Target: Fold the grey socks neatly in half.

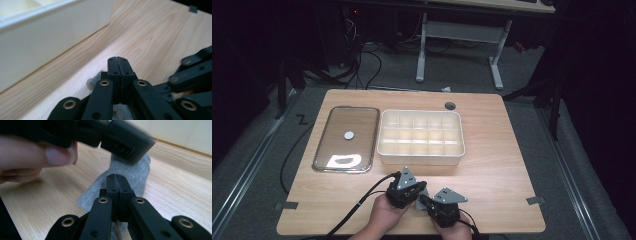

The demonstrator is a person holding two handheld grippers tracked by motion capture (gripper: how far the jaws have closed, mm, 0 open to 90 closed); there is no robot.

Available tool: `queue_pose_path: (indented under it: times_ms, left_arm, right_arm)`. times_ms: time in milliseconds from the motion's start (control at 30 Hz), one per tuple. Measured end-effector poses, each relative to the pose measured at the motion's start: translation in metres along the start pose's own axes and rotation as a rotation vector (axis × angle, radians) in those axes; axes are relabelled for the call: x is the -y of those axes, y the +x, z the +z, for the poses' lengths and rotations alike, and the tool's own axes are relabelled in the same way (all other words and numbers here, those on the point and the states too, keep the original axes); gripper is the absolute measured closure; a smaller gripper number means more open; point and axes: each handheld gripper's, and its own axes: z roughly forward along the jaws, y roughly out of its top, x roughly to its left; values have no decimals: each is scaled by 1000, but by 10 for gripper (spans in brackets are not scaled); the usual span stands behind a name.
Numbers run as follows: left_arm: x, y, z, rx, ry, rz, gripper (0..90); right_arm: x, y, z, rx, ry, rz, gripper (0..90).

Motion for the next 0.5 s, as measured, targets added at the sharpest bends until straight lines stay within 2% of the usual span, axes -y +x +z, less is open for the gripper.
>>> queue_pose_path:
  times_ms: [67,167,233,300,333,367,400,467,500]
  left_arm:
    - [11,6,3,-7,13,-17,899]
    - [15,7,3,-1,1,-27,900]
    - [16,7,2,-7,2,-13,900]
    - [17,7,3,-6,-1,-7,900]
    - [18,7,4,-6,-5,-3,900]
    - [18,7,4,-6,-5,-3,900]
    - [19,7,4,-5,-7,8,900]
    - [20,7,4,-3,-11,9,900]
    - [21,8,4,-2,-14,12,900]
  right_arm:
    - [0,-1,0,-4,1,5,900]
    - [-2,0,-4,4,0,3,900]
    - [-3,2,-8,0,-11,-3,900]
    - [-4,8,-15,-30,-43,-26,900]
    - [-4,12,-15,-54,-27,-45,900]
    - [-4,12,-15,-54,-27,-45,900]
    - [-1,15,-10,-53,11,-54,900]
    - [1,15,-6,-50,28,-55,900]
    - [3,13,-4,-60,44,-36,900]
